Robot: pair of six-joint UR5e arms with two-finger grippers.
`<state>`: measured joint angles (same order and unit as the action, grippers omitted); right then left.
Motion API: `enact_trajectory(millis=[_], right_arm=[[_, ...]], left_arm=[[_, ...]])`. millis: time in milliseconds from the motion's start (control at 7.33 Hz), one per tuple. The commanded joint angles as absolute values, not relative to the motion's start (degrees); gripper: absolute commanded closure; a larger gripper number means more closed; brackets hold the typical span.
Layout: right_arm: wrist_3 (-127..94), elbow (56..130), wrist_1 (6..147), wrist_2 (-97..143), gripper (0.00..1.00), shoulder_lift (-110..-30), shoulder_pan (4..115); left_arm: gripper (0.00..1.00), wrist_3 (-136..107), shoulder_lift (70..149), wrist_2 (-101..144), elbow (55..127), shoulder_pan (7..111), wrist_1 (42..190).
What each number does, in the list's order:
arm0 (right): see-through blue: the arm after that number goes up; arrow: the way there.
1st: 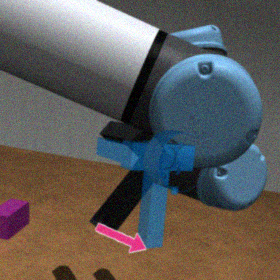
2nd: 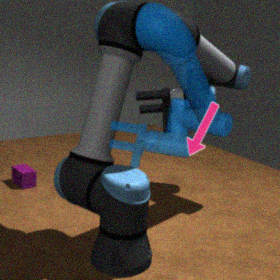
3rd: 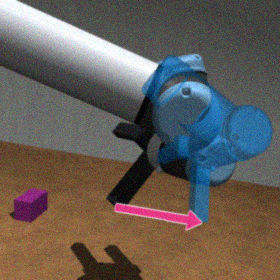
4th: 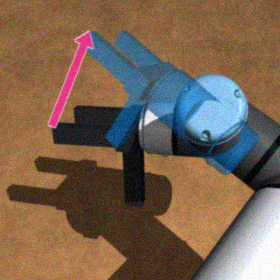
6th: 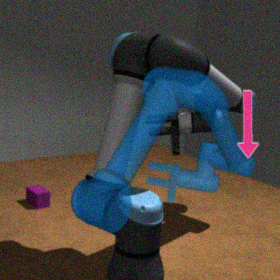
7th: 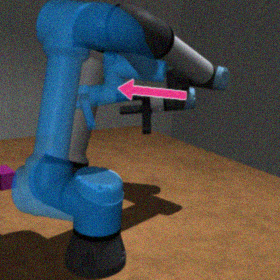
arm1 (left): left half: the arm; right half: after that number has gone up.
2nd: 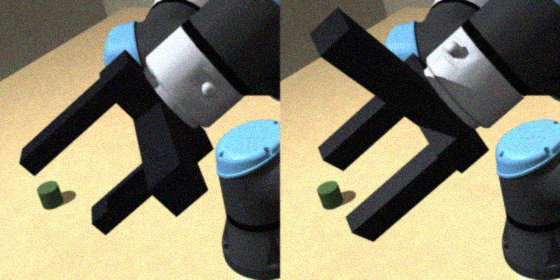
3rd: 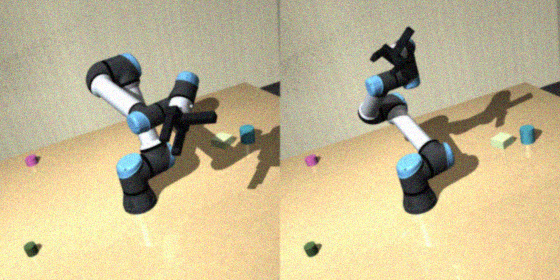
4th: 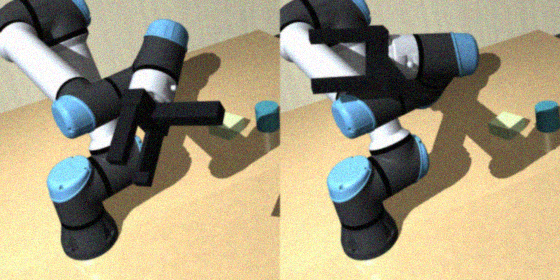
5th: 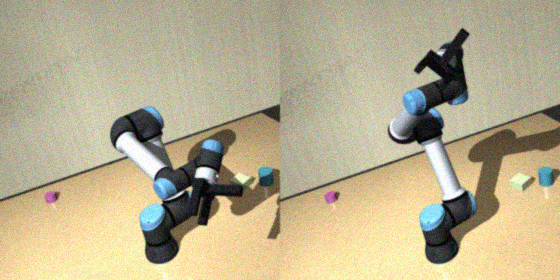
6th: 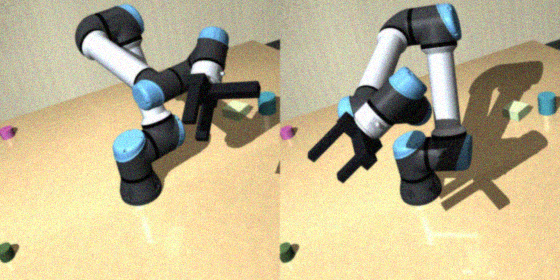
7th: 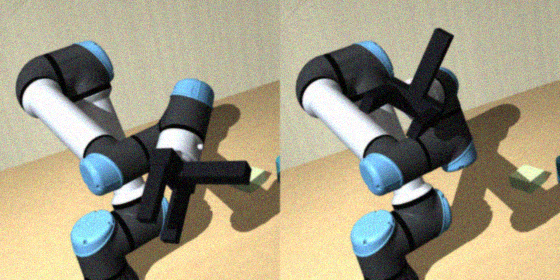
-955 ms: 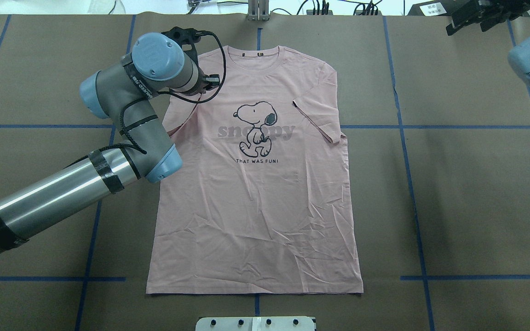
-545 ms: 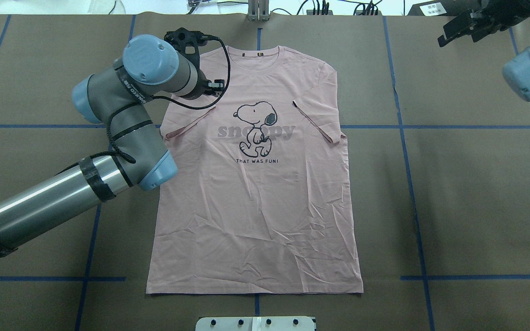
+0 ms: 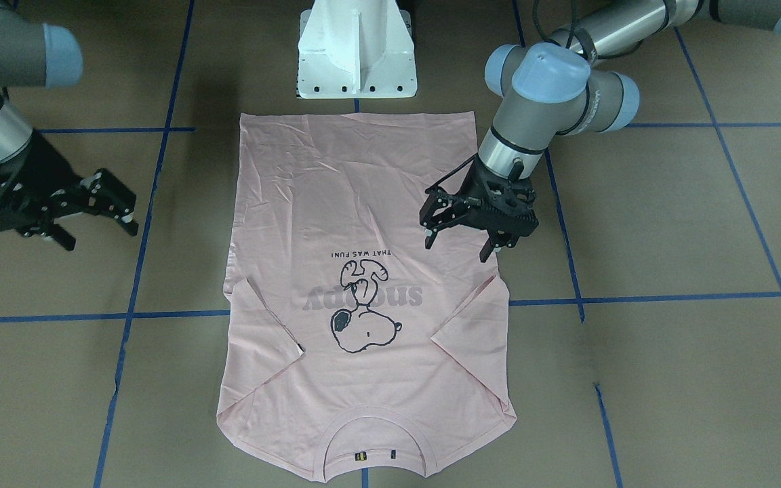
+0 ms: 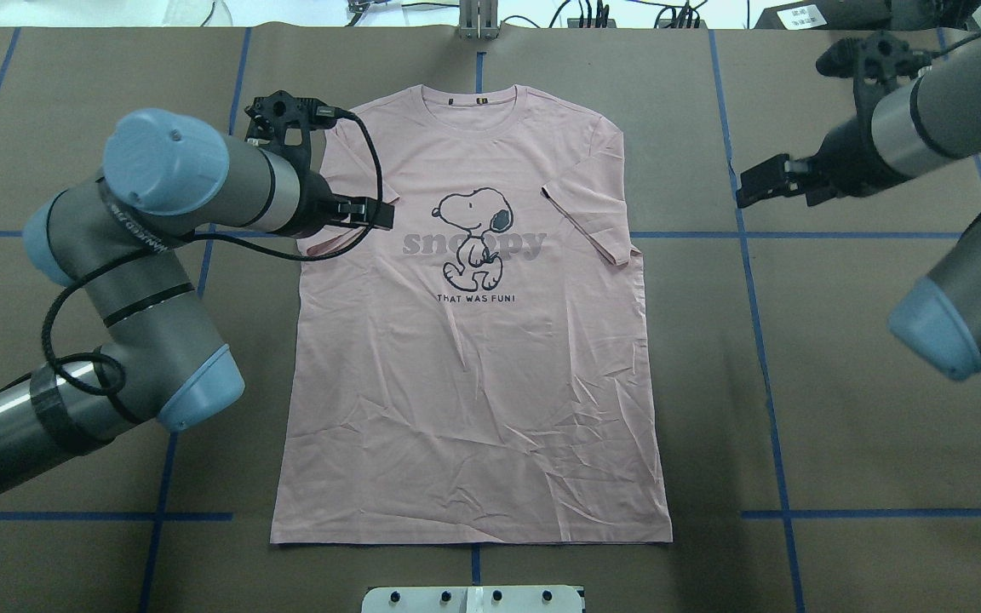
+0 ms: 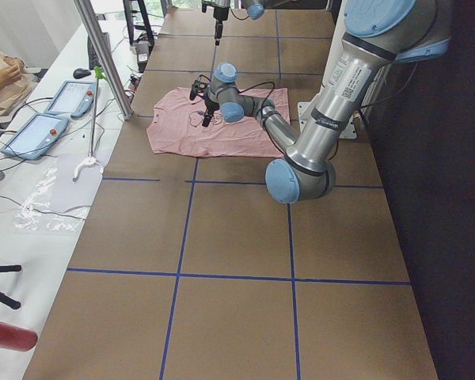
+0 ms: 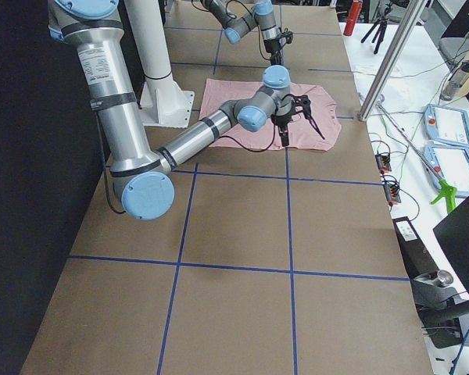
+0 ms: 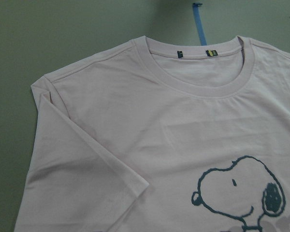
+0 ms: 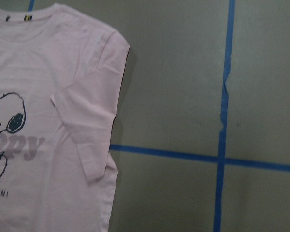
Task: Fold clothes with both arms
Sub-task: 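Move both grippers down to the hem corners nearest the robot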
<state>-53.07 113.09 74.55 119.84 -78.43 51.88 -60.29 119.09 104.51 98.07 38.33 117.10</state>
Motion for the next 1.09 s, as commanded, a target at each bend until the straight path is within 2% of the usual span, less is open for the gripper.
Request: enact_trajectory(millis=[0, 136, 273, 545, 955], right_arm=[[-67.87, 127.47, 74.53, 107.99, 0.0, -89.78, 36.11], [-78.29, 131.79, 74.53, 99.75, 0.0, -93.39, 26.38], [-84.05, 132.97, 74.36, 90.62, 0.01, -96.12, 17.41], [-90.7, 132.98, 74.09, 85.37, 0.03, -97.2, 10.23], [-92.72, 132.98, 74.09, 81.32, 0.04, -98.53, 5.99]], left_arm=[[0.0, -64.3, 111.65, 103.98, 107.63, 33.25, 116.81], [0.0, -68.95, 107.88, 101.28, 111.32, 28.35, 116.89], [0.0, -71.69, 102.8, 98.03, 115.88, 23.17, 116.81], [0.01, -80.55, 93.72, 92.24, 120.84, 14.37, 116.98], [0.29, -89.97, 90.79, 86.42, 119.71, 4.25, 116.81]])
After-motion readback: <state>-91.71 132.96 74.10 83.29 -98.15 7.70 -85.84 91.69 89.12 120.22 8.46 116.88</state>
